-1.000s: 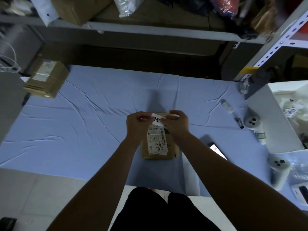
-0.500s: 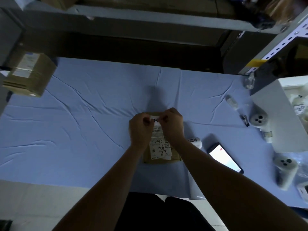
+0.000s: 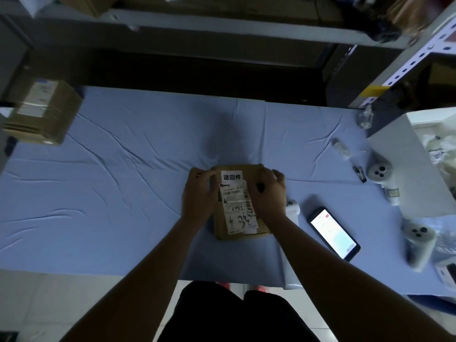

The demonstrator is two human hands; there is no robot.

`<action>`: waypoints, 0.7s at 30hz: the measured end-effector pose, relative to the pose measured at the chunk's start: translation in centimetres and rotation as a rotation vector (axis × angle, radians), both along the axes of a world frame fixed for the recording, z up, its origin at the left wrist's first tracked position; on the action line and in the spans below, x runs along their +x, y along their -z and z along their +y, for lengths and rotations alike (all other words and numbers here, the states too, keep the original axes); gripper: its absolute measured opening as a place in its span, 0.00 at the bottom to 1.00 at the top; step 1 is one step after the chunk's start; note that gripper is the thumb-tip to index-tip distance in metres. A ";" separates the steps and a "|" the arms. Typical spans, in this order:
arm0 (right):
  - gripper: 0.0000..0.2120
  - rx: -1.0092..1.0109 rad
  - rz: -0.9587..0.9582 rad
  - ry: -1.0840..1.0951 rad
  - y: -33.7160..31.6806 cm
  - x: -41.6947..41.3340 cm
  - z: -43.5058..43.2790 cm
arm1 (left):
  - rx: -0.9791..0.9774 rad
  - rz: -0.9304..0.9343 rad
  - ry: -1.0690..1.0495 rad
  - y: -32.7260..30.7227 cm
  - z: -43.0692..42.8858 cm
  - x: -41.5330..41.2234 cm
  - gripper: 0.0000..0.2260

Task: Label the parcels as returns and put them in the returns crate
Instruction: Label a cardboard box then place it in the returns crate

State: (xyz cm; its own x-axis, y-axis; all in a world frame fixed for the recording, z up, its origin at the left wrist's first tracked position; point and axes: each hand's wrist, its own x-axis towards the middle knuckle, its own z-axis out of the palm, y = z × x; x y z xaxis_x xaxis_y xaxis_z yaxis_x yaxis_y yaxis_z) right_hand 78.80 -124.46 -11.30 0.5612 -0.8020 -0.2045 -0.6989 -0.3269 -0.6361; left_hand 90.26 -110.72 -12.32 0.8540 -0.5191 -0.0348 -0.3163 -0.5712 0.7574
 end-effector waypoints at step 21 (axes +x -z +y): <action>0.14 0.268 -0.232 -0.445 -7.0 0.2 20.1 | -0.412 0.445 -0.562 -8.7 24.1 -8.3 0.22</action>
